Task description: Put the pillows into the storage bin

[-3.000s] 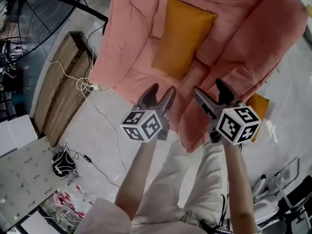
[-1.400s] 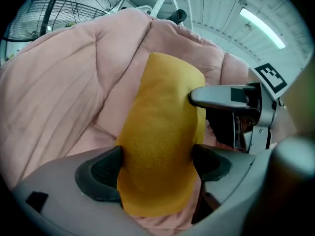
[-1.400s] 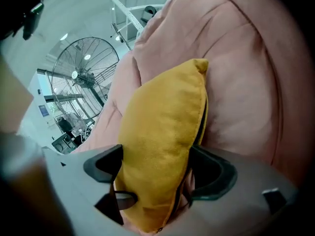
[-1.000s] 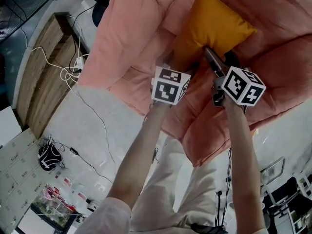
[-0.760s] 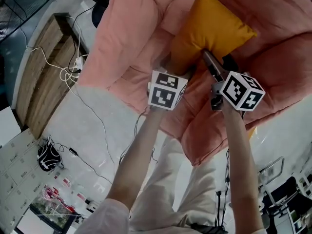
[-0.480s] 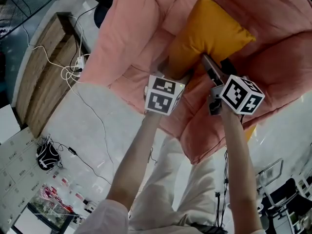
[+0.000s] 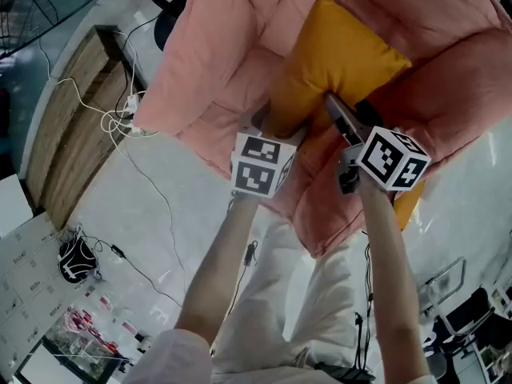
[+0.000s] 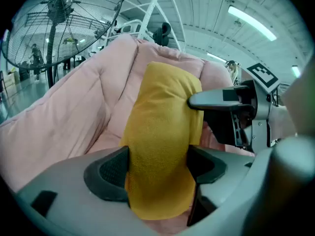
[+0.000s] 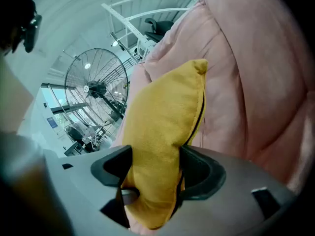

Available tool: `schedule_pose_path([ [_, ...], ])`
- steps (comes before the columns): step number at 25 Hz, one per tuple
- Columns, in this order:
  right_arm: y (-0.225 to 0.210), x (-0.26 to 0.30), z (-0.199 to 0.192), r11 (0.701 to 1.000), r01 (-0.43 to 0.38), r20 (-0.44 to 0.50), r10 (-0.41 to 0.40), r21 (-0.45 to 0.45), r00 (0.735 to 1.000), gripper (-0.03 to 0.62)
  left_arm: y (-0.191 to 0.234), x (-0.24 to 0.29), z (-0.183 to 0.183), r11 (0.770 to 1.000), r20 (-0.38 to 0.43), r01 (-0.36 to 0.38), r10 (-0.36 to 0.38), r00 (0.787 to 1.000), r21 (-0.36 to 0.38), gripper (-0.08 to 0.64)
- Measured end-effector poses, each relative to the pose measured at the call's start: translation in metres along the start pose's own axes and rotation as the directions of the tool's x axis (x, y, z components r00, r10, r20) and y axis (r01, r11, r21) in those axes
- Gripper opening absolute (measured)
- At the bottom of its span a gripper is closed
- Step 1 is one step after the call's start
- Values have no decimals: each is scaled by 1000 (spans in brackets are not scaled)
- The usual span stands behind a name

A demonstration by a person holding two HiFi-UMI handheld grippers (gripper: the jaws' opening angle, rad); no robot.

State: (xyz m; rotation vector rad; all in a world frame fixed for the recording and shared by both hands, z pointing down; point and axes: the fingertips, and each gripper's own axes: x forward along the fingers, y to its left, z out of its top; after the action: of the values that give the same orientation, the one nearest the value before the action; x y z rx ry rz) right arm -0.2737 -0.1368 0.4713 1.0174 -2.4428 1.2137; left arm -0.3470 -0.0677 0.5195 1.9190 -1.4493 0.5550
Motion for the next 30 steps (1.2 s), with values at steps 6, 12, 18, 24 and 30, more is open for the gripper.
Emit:
schedule_pose_path([
  [6, 6, -31, -7, 1000, -27, 16, 28, -5, 999, 316, -24, -20, -7, 1000, 12, -17, 17, 1000, 12, 379],
  [12, 10, -66, -14, 996, -84, 27, 83, 29, 996, 313, -53, -46, -10, 996, 20, -68, 67, 998, 51, 377],
  [18, 19, -110, -7, 990, -134, 36, 132, 50, 991, 310, -90, -76, -3, 990, 25, -112, 111, 994, 89, 376],
  [24, 19, -147, -7, 979, -187, 39, 185, 82, 982, 308, -123, -97, 0, 979, 28, -162, 160, 987, 121, 376],
  [30, 26, -188, -14, 969, -210, 52, 205, 130, 977, 307, -158, -128, -6, 970, 34, -186, 182, 983, 156, 374],
])
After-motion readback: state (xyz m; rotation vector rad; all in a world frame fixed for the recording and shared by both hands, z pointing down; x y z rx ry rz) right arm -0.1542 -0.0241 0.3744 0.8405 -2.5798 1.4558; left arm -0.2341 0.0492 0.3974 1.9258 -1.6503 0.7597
